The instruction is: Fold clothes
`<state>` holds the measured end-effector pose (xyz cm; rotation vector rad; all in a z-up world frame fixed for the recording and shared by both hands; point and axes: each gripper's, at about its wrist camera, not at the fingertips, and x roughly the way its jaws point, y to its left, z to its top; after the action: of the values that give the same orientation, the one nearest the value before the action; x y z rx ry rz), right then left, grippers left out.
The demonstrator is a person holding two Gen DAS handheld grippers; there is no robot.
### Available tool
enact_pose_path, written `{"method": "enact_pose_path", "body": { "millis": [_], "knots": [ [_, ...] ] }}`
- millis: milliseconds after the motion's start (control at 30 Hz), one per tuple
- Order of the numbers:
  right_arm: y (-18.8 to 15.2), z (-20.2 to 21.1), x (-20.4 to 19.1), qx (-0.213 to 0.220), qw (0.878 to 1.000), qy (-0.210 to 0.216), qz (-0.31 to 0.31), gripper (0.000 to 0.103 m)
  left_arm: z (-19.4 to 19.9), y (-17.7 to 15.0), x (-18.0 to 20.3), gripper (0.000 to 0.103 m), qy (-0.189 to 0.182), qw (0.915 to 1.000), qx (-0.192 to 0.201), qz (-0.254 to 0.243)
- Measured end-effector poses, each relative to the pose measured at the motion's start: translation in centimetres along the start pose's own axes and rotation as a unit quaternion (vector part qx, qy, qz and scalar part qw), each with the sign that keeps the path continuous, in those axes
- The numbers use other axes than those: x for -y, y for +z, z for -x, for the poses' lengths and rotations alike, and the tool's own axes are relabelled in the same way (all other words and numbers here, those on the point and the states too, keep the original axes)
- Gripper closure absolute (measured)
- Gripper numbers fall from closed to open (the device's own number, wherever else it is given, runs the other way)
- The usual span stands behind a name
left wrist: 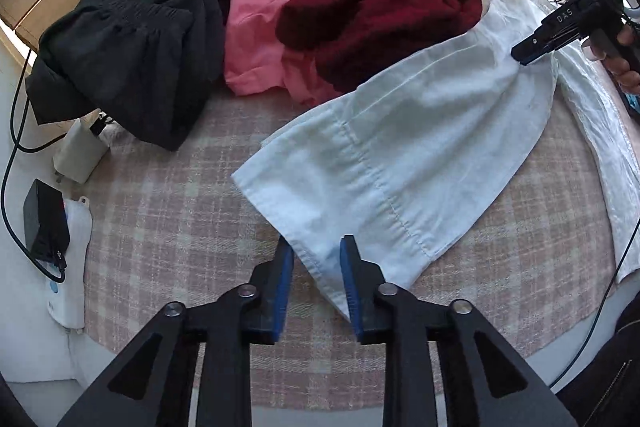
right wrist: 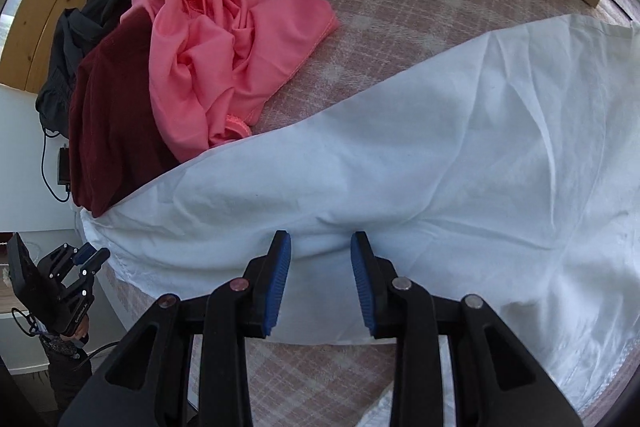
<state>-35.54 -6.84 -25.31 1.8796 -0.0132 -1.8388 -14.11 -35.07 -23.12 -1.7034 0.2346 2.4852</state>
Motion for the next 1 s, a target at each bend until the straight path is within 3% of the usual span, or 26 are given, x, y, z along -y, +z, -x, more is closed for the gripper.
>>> {"method": "enact_pose_path", "body": {
  "millis": [67, 167, 267, 367, 500, 600, 633, 767, 1000],
  "knots": [
    [0.0, 0.0, 0.3, 0.003, 1.0, -0.005, -0.001, 0.079, 0.6, 0.2, -0.6, 0.074, 0.009, 0.9999, 0.003, -0.007],
    [0.1, 0.0, 1.3, 0.004, 1.0, -0.023, -0.016, 0.102, 1.7, 0.8, -1.9, 0.073, 0.016, 0.9997, 0.016, -0.008],
    [-0.3, 1.3, 0.1, 0.023, 0.998, -0.056, 0.005, 0.094, 2.1, 1.8, -3.1, 0.07, 0.006, 0.9996, 0.026, -0.014],
    [-1.2, 2.3, -3.8, 0.03, 0.998, 0.005, 0.06, 0.094, 1.4, 3.2, -3.7, 0.07, 0.004, 0.9992, 0.021, -0.033],
    [-1.5, 0.2, -7.5, 0.009, 0.992, -0.007, 0.126, 0.094, 0.5, 4.5, -5.1, 0.07, -0.01, 0.999, 0.014, -0.041],
    [-1.6, -1.5, -4.8, 0.003, 0.993, -0.064, 0.104, 0.094, -0.5, 4.6, -6.2, 0.07, -0.013, 0.9986, 0.0, -0.052],
    [-1.6, -1.8, -3.7, 0.004, 0.992, -0.081, 0.093, 0.103, -1.1, 4.5, -6.4, 0.07, -0.019, 0.9983, -0.01, -0.055],
    [-1.1, -1.6, -0.3, -0.002, 0.999, -0.022, 0.032, 0.103, -2.9, 3.8, -6.0, 0.072, -0.067, 0.9955, -0.031, -0.06],
    [-2.3, -2.7, -2.4, 0.002, 0.993, -0.084, 0.085, 0.103, -1.4, 2.9, -4.9, 0.072, -0.116, 0.9913, -0.012, -0.06]
  ]
}}
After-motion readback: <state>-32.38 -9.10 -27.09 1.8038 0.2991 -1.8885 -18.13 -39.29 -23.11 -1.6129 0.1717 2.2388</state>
